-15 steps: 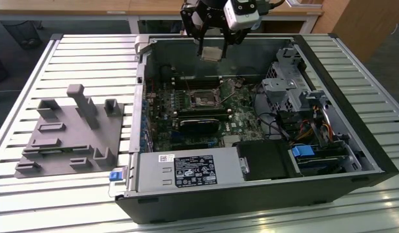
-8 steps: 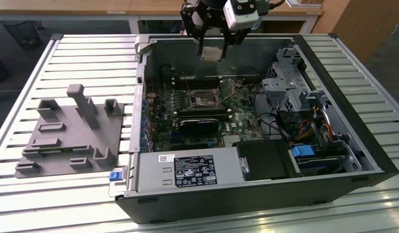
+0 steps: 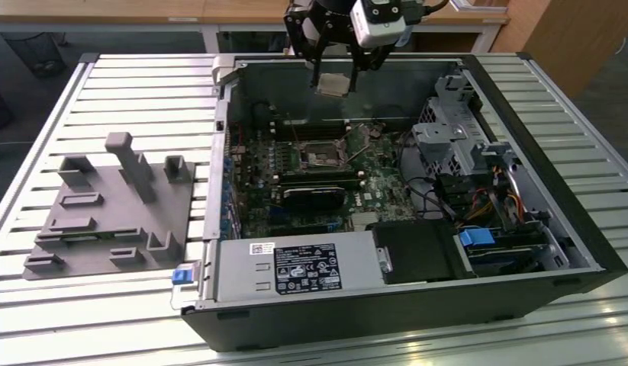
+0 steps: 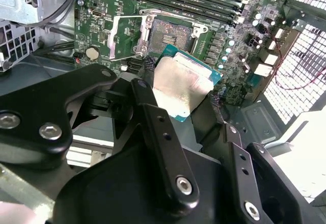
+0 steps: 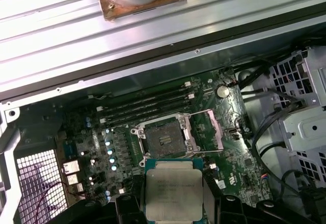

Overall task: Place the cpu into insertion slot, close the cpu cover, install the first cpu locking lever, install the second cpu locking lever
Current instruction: 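Place the cpu into insertion slot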

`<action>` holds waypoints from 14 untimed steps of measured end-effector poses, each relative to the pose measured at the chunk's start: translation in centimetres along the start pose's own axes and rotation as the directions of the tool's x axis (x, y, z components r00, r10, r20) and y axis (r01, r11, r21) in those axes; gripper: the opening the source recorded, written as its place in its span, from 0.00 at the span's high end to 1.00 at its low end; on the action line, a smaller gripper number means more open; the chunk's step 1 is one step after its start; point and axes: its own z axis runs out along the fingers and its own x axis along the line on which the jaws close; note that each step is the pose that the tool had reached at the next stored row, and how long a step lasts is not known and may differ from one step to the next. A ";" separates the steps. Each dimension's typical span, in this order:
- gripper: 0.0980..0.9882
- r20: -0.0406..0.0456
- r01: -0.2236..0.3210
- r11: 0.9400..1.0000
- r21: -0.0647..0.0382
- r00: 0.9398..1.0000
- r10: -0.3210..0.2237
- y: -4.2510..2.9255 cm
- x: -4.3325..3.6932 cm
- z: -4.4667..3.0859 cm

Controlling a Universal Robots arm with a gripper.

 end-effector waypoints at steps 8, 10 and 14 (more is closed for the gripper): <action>0.50 0.002 -0.017 1.000 0.000 1.000 0.017 0.00 0.00 0.00; 0.50 0.002 -0.022 1.000 0.000 1.000 0.022 0.00 0.00 0.00; 0.50 0.003 -0.031 1.000 -0.001 1.000 0.031 0.00 0.00 0.01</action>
